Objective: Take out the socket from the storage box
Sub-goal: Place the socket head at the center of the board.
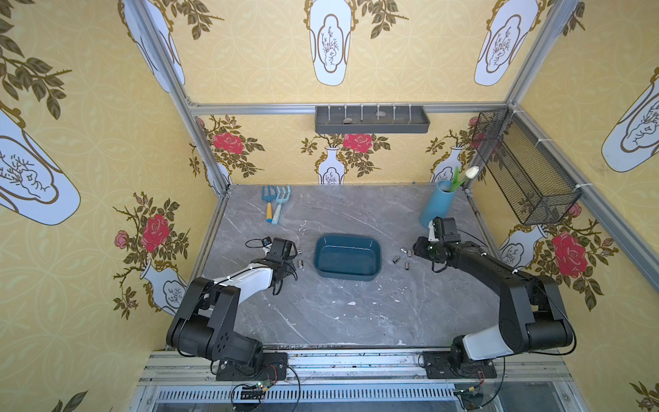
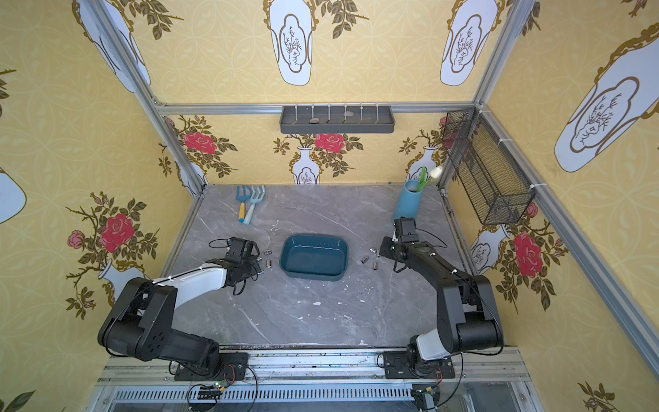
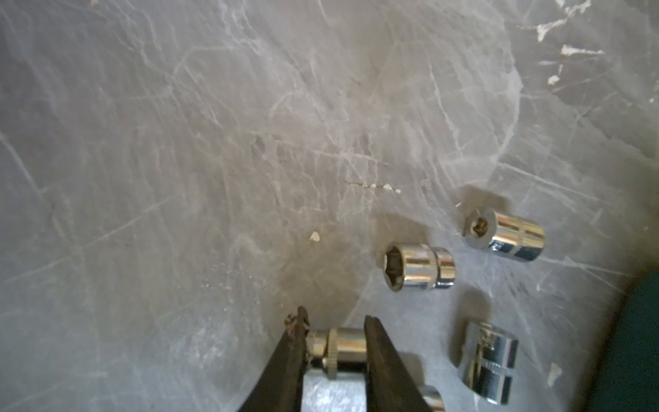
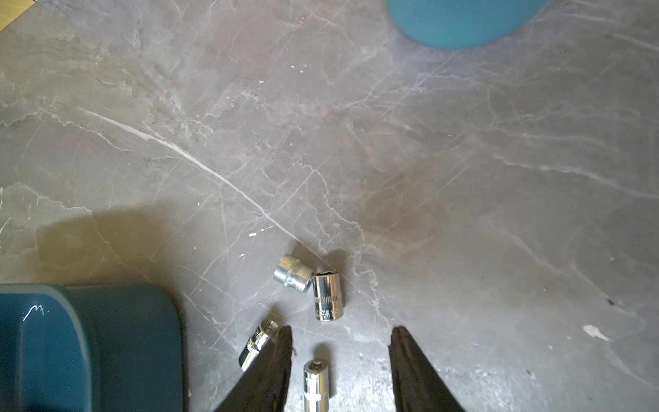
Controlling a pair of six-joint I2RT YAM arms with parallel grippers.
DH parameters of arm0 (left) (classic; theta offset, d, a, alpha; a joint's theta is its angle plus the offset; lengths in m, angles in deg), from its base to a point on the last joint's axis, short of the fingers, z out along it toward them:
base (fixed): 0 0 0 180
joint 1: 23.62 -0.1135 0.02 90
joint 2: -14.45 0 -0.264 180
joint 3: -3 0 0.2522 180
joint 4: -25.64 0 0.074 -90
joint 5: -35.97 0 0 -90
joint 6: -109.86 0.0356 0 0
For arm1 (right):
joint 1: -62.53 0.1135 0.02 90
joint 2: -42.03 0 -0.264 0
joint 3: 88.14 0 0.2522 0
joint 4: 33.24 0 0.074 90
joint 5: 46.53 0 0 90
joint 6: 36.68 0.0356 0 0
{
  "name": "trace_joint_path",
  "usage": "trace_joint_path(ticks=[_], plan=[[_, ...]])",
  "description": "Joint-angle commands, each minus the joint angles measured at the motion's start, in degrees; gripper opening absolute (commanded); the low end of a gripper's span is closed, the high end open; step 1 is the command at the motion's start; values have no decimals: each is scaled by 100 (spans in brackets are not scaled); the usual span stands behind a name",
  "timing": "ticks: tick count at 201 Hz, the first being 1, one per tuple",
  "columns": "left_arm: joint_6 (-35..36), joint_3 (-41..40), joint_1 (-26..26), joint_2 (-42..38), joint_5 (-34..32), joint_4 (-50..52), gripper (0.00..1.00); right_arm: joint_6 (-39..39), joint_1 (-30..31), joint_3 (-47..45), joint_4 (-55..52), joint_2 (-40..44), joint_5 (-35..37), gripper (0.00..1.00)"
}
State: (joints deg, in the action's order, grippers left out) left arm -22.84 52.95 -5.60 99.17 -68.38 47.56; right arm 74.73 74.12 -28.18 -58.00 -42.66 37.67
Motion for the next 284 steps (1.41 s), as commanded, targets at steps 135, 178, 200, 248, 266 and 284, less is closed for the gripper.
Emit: trace_joint_path(ticks=[135, 178, 200, 248, 266, 284], plan=[[183, 403, 2, 396, 352, 228, 37, 62, -3, -29, 55, 40, 52, 49], [216, 426, -5, 237, 325, 342, 41, 56, 1, -19, 46, 40, 43, 49], [241, 461, 12, -12, 308, 513, 49, 68, 0, -14, 46, 40, 40, 49], [314, 699, 7, -778, 150, 991, 62, 78, 0, 36, 46, 37, 26, 49], [593, 840, -1, -1082, -51, 1080, 69, 83, -1, 60, 46, 59, 54, 50], [920, 987, -17, -1324, -276, 1000, 79, 49, -4, 66, 75, 117, 133, 52]])
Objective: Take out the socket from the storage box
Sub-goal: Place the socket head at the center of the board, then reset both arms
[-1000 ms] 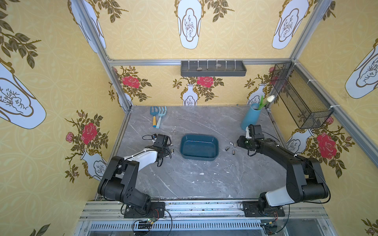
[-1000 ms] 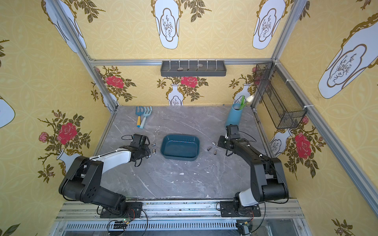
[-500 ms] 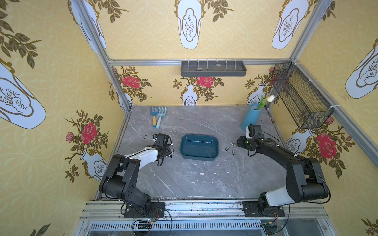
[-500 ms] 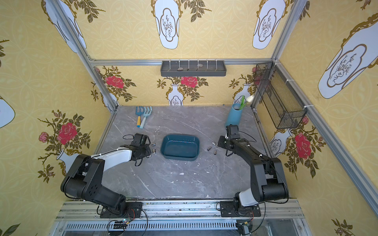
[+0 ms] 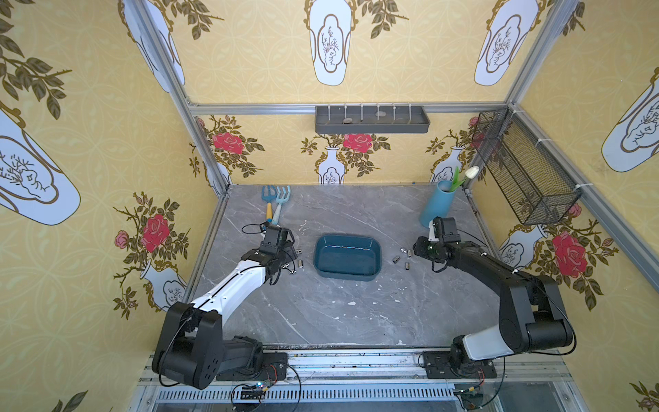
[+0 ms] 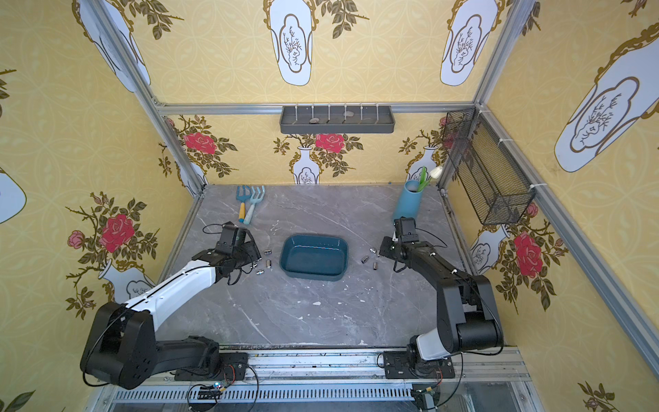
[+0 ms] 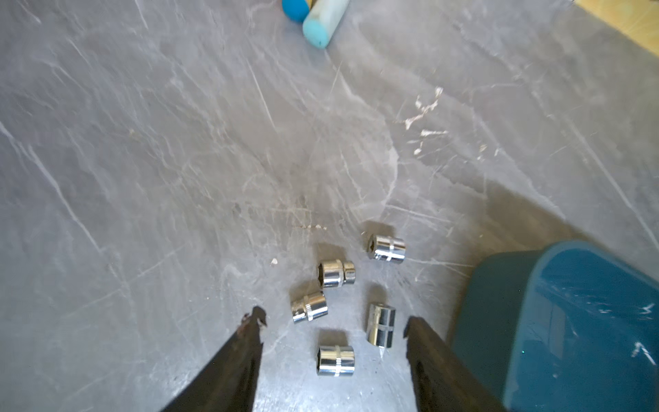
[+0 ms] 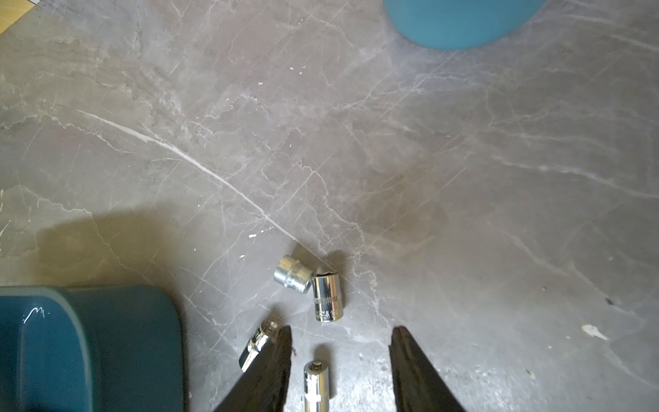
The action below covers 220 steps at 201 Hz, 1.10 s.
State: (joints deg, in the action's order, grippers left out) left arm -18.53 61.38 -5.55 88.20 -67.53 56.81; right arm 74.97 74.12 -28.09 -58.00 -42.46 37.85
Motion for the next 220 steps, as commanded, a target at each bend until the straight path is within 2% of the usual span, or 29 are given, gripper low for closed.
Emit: trace_joint_path(ticks=[1, 25, 39, 84, 111, 125, 135, 155, 183, 196, 208, 220], plan=[[516, 148, -22, -237, -367, 68, 80, 25, -4, 70, 75, 103, 120, 52], [1046, 386, -62, -394, -1019, -62, 100, -54, -16, 157, 77, 161, 416, 63], [1462, 291, -142, -500, -1362, -494, 100, -93, -48, 176, 168, 197, 655, 69], [2285, -610, -738, -610, -1777, -2257, 100, -433, -127, -132, 992, 349, 1758, 85], [3017, -1453, -1026, -560, -2057, -3877, 100, -821, -311, -623, 1904, 442, 2259, 91], [3359, -1828, -1174, -496, -2074, -4618, 100, -1210, -325, -1053, 2703, 478, 2508, 96], [3251, -1770, -1243, -575, -2005, -4297, 100, -1492, -341, -1321, 3244, 488, 2649, 100], [3443, -1958, -1321, -688, -1731, -4605, 100, -1817, -422, -1709, 3910, 565, 2892, 98], [3543, -2172, -1321, -850, -1552, -4535, 100, -1870, -669, -2141, 4436, 686, 2610, 98], [3600, -2439, -1350, -924, -1525, -4937, 100, -1805, -766, -2184, 4432, 688, 2482, 98], [3583, -2527, -1434, -884, -1256, -4955, 100, -1802, -852, -2247, 4498, 624, 2246, 97], [3672, -2758, -1444, -776, -1029, -5381, 100, -1859, -860, -2451, 4856, 558, 2086, 98]])
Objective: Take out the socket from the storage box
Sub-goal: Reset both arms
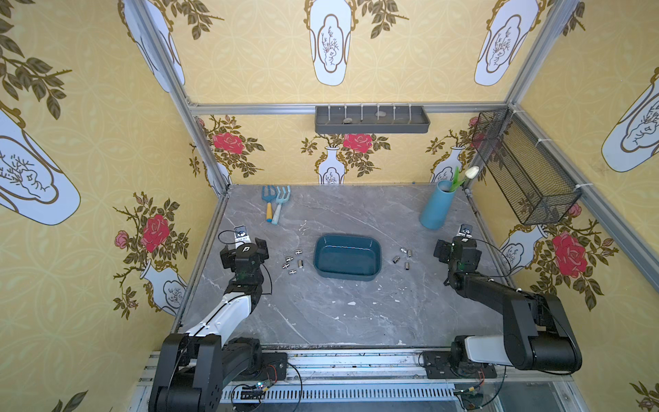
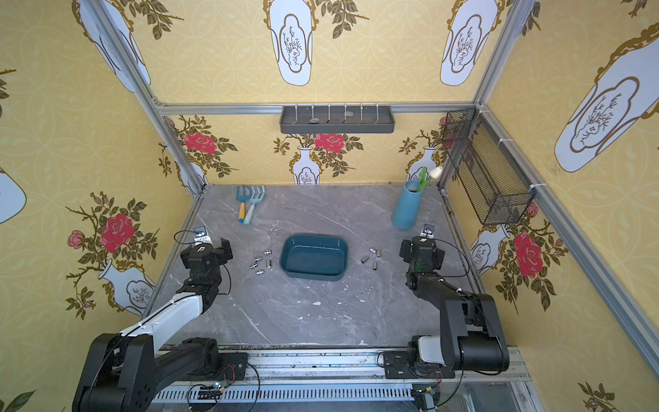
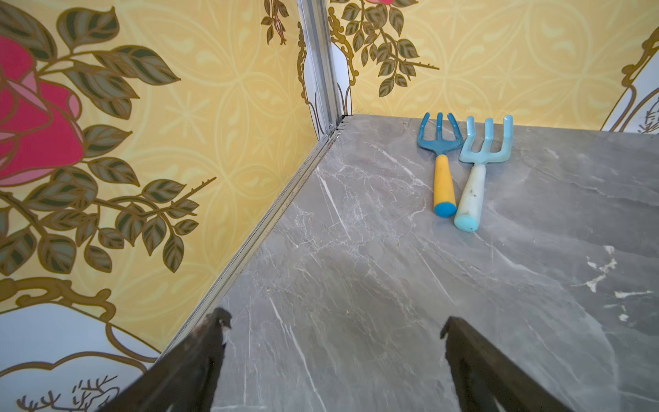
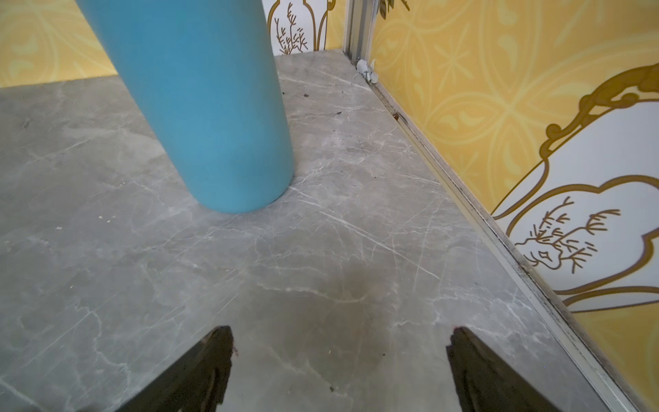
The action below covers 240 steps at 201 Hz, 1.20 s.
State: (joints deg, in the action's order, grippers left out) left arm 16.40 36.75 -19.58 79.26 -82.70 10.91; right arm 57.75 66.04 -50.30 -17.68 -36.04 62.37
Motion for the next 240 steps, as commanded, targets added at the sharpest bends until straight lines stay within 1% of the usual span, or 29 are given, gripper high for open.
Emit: trace_joint_path(ticks=[1, 17, 27, 38, 49, 81, 98, 114, 119, 122, 132, 143, 157, 174, 186, 240], plan=[[184, -325, -42, 127, 508, -865, 100, -144, -61, -256, 862, -90, -376, 98], [226, -852, -150, 362, 843, -1978, 100, -201, -86, -479, 1291, -141, -545, 98], [224, -1026, -206, 427, 1021, -2326, 100, -188, -131, -613, 1570, -236, -630, 98], [234, -1117, -231, 435, 1162, -2434, 100, -250, -200, -741, 1944, -372, -796, 98], [216, -1173, -269, 474, 1237, -2553, 100, -167, -245, -693, 1702, -308, -909, 98], [292, -1195, -298, 860, 1467, -2920, 100, -65, -510, -829, 1914, -275, -1403, 97], [316, -1198, -298, 892, 1494, -2979, 100, 14, -696, -938, 2041, -217, -1663, 98], [345, -1188, -297, 910, 1536, -2973, 100, -29, -819, -1282, 2629, -286, -2052, 98], [345, -1182, -297, 914, 1539, -2974, 100, -57, -890, -1453, 3245, -463, -2173, 98], [346, -1184, -295, 917, 1539, -2974, 100, -56, -896, -1499, 3438, -531, -2153, 97], [342, -1172, -298, 927, 1539, -2961, 100, 3, -906, -1336, 2664, -285, -2111, 97], [346, -1169, -294, 923, 1535, -2953, 100, -11, -909, -1474, 3261, -476, -2059, 98], [338, -1162, -297, 922, 1525, -2943, 100, 2, -891, -1401, 2820, -302, -2025, 98], [340, -1169, -298, 907, 1526, -2942, 100, -29, -887, -1452, 3195, -453, -2073, 98], [338, -1173, -298, 906, 1531, -2941, 100, -4, -887, -1399, 2899, -355, -2049, 98], [342, -1175, -298, 909, 1531, -2943, 100, -46, -896, -1397, 3017, -429, -2056, 98]])
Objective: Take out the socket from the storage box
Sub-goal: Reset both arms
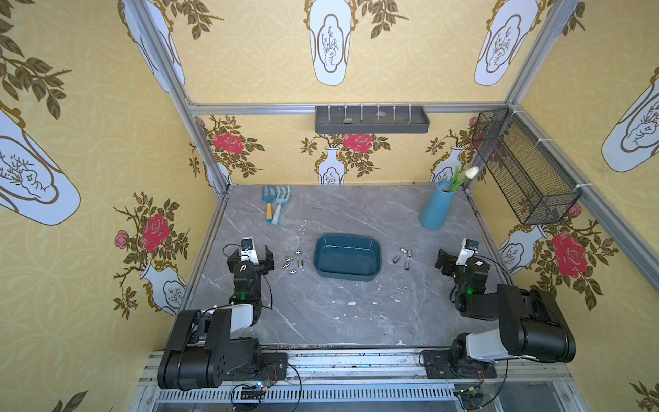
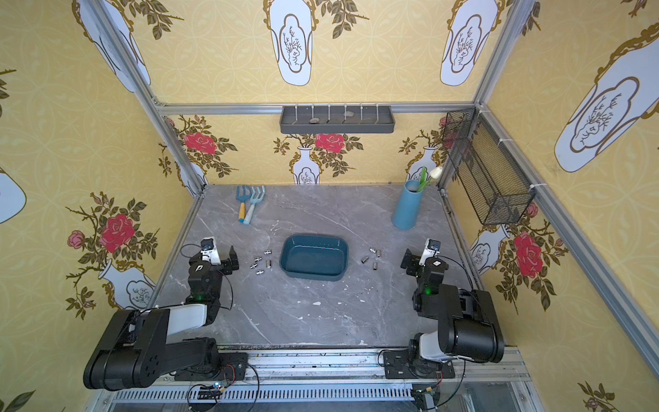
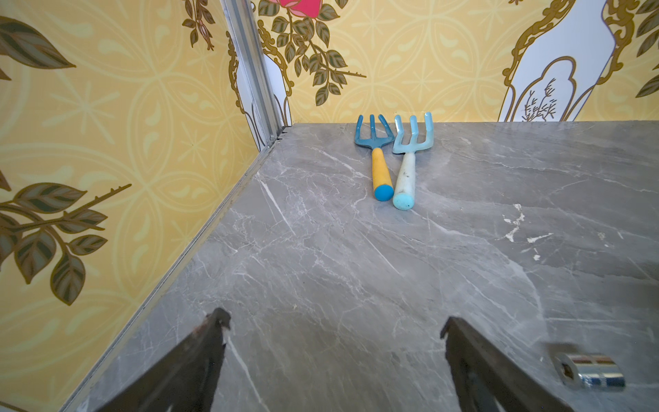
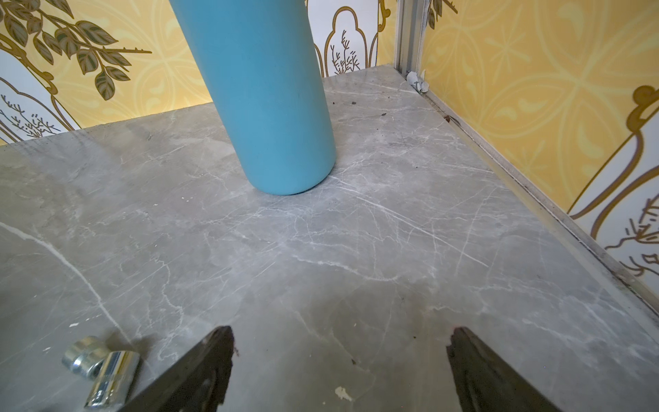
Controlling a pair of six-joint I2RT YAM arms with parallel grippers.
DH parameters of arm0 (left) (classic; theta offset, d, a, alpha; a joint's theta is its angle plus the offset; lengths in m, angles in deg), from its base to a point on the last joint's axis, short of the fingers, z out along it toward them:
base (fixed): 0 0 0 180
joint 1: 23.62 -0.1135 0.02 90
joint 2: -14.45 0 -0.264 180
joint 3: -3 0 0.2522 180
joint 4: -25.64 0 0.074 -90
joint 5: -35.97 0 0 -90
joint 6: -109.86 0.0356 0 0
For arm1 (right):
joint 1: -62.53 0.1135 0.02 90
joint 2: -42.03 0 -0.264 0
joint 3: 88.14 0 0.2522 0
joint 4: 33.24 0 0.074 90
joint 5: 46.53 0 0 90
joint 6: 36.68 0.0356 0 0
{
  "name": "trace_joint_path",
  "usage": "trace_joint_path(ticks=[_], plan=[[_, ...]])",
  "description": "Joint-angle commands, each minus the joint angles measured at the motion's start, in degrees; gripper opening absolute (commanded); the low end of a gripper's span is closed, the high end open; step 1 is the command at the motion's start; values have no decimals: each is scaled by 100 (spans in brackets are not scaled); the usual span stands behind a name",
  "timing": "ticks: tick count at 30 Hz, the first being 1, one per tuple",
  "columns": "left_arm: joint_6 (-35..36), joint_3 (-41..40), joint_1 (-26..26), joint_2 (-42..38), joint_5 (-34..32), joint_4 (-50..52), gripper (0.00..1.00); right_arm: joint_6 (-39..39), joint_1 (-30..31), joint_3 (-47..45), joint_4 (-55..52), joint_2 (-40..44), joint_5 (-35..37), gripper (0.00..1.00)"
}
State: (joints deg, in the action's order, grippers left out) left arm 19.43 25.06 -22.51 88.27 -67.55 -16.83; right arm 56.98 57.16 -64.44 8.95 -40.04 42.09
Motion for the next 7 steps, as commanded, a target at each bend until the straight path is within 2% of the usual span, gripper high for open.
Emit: trace_joint_path(ticks=[1, 7], plan=[[36, -4, -5, 9, 16, -174, 100, 30, -4, 17, 355, -29, -28, 98], [36, -4, -5, 4, 16, -169, 100, 40, 0, 26, 338, -20, -48, 98]])
